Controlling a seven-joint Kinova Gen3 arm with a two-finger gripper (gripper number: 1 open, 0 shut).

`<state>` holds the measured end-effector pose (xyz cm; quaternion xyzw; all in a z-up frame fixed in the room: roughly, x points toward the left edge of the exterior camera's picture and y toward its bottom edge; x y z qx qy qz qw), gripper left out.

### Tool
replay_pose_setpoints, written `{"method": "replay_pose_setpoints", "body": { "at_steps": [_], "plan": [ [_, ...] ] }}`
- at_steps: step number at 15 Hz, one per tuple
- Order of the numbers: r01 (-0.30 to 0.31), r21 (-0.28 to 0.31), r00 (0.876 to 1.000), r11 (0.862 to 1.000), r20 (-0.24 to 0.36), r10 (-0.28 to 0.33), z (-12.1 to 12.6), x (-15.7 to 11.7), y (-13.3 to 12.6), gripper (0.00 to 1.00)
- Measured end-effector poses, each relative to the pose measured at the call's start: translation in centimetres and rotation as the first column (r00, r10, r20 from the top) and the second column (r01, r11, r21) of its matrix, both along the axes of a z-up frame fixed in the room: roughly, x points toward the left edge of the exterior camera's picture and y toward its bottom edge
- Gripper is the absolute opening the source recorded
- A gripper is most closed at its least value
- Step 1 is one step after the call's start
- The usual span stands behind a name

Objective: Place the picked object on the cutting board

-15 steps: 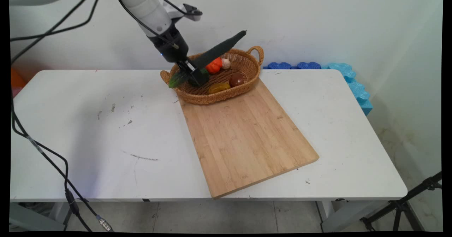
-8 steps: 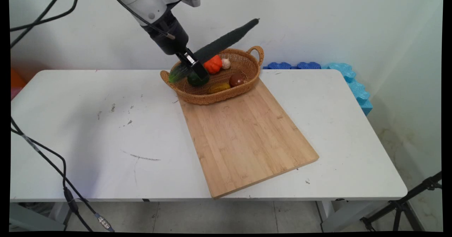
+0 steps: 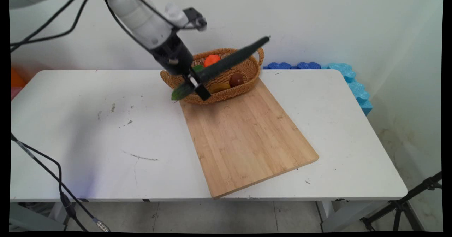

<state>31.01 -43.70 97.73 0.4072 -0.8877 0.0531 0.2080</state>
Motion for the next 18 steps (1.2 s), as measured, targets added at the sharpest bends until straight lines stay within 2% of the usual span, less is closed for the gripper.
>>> {"method": "replay_pose_setpoints", "body": {
  "at_steps": [5,10,18],
  "plan": [
    [0.041,-0.021,0.997,0.999,0.064,-0.039,-4.9,-1.8,1.3,0.00],
    [0.044,-0.048,0.994,0.998,0.102,-0.039,-8.9,-3.4,0.4,0.00],
    [0.041,-0.055,0.991,0.998,0.133,-0.034,-11.6,-5.3,-1.8,0.00]
  ]
}}
